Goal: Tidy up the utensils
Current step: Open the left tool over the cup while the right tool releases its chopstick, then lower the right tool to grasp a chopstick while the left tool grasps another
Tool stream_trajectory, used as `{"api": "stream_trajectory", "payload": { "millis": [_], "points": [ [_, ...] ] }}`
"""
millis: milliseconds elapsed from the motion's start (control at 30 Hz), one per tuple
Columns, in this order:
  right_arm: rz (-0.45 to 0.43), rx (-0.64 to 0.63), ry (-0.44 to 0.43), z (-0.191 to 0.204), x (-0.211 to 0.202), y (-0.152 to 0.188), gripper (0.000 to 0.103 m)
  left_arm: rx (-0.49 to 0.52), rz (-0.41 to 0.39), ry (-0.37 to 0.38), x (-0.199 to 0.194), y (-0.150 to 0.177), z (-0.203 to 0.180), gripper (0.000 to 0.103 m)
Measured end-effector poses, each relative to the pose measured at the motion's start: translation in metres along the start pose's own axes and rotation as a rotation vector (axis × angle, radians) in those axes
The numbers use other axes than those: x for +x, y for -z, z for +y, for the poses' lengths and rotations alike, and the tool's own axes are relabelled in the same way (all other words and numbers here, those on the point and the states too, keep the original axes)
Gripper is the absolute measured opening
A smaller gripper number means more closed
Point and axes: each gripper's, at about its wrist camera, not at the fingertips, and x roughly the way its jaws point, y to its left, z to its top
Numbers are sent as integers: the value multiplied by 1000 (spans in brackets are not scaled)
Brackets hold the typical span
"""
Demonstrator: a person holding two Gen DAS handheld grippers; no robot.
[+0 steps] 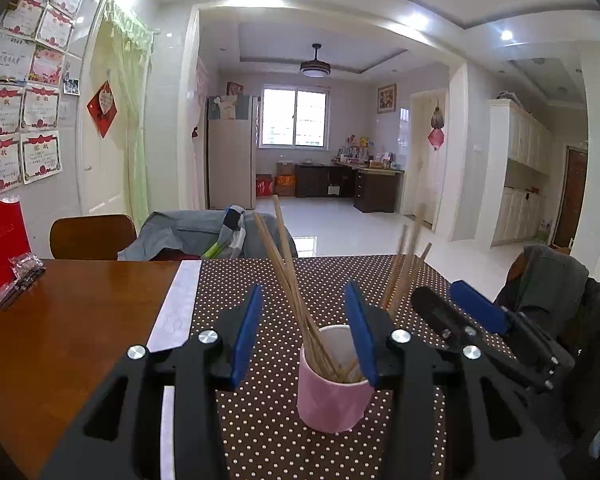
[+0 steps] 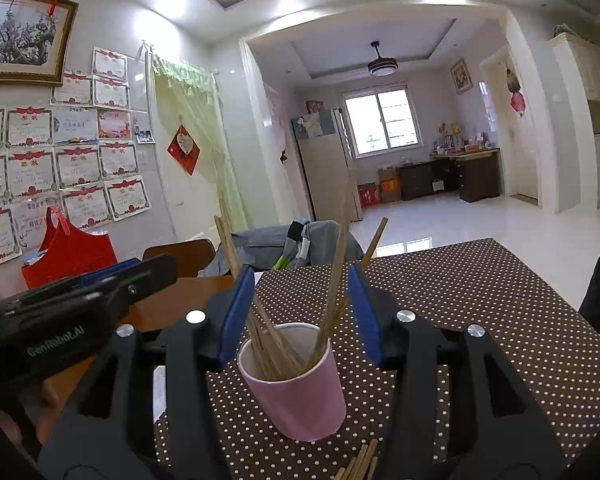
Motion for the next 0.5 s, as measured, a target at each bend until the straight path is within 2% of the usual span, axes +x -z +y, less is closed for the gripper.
{"api": "stream_trajectory", "payload": {
  "millis": [367,433,500],
  "points": [
    [-14,33,26,-9,-33,-7,49,34,-17,20,-30,2,-18,43],
    [-14,36,31,-10,-39,-7,49,45,-21,23,-36,3,-22,54],
    [-13,38,36,-13,-46,-7,49,62,-30,25,-43,6,-27,55]
  ]
}}
